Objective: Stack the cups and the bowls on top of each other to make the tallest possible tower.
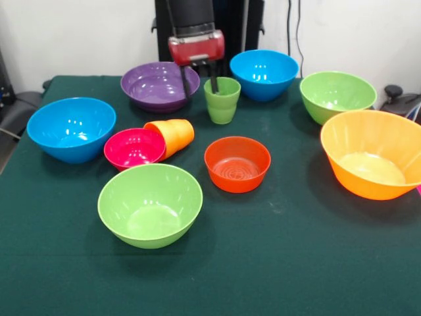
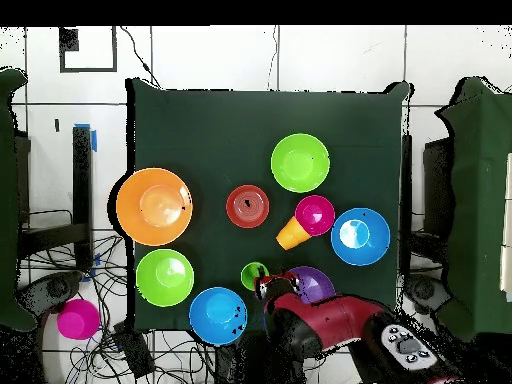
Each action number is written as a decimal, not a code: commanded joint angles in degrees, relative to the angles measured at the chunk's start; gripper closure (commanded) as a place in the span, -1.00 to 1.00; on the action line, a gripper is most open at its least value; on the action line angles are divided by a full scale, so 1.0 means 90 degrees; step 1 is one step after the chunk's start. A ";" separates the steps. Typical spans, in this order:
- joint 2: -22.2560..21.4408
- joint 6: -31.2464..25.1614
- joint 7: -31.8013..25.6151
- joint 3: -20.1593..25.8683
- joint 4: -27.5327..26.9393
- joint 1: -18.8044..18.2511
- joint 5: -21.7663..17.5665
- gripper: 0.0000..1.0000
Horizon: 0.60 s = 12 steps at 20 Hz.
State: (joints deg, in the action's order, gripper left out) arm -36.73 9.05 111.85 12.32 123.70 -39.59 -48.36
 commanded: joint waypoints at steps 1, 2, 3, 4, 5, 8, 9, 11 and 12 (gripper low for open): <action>-0.2016 -0.3046 -0.1757 0.1912 0.0604 -0.1061 0.1096 -1.00; -0.2285 -0.3317 -0.1934 0.2021 0.0705 -0.1155 0.1321 -1.00; -0.2555 -0.3588 -0.2110 0.2129 0.0807 -0.1249 0.1547 -1.00; -0.2820 -0.3824 -0.2205 0.2144 0.0917 -0.1300 0.1732 -1.00; -0.3050 -0.4033 -0.2265 0.2200 0.1013 -0.1353 0.1908 -1.00; -0.3682 -0.4534 -0.2425 0.2386 0.1234 -0.1498 0.2310 -1.00; -0.3755 -0.4676 -0.2397 0.2419 0.1219 -0.1507 0.2365 -1.00; -0.3733 -0.4763 -0.2252 0.2564 0.1211 -0.1557 0.2364 -1.00; -0.3627 -0.4749 -0.2135 0.2618 0.1186 -0.1560 0.2303 -1.00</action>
State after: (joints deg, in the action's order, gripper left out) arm -62.83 -25.18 110.50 26.23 129.60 -54.29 -31.03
